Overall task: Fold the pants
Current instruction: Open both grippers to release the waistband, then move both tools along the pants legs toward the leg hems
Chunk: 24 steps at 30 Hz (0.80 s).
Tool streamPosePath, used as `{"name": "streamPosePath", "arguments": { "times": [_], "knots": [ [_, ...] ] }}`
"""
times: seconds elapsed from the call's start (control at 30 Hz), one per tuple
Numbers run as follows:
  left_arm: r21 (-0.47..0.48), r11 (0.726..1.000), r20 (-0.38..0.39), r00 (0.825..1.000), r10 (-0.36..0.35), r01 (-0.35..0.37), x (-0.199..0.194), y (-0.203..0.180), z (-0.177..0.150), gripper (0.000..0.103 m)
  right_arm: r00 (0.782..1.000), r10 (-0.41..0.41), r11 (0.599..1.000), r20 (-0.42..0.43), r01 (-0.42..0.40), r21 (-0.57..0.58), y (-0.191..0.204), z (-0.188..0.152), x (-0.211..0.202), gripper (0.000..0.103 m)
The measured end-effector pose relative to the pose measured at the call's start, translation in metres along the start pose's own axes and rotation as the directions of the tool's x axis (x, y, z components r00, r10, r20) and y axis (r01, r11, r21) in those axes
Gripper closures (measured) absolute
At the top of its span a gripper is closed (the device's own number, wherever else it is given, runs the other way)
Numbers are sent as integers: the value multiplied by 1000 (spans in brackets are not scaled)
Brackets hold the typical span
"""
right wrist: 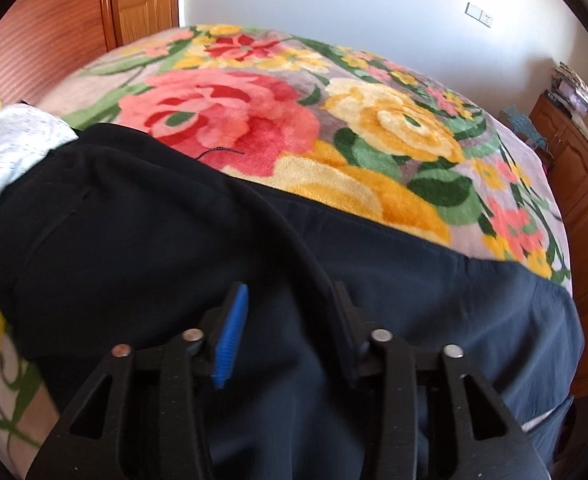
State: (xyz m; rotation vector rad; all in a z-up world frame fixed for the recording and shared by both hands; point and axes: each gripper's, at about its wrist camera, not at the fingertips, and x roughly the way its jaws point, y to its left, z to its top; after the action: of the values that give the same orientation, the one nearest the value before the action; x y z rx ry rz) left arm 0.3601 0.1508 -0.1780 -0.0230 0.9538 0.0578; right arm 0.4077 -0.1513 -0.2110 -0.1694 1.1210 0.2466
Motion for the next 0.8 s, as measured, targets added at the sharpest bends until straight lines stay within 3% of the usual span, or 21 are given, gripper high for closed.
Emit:
{"name": "streamPosePath", "arguments": {
  "times": [0.23,0.43,0.6,0.67,0.8],
  "knots": [
    [50,998,-50,998,39,-36,22,-7,-3,52,998,65,995,12,-66,70,-8,-53,-41,57],
    [80,995,-88,994,71,-64,46,-9,-3,52,999,44,993,9,-45,106,-16,-100,-73,50],
    [101,992,-101,991,87,-76,56,-11,-4,52,1000,15,993,8,-16,118,-30,-115,-91,49],
    [102,993,-112,991,76,-64,56,-10,-4,56,1000,7,991,13,-9,132,-36,-118,-92,49],
    [79,997,-153,988,13,0,52,-3,-2,86,1000,-7,990,5,6,138,-41,-128,-86,49]
  ]
}}
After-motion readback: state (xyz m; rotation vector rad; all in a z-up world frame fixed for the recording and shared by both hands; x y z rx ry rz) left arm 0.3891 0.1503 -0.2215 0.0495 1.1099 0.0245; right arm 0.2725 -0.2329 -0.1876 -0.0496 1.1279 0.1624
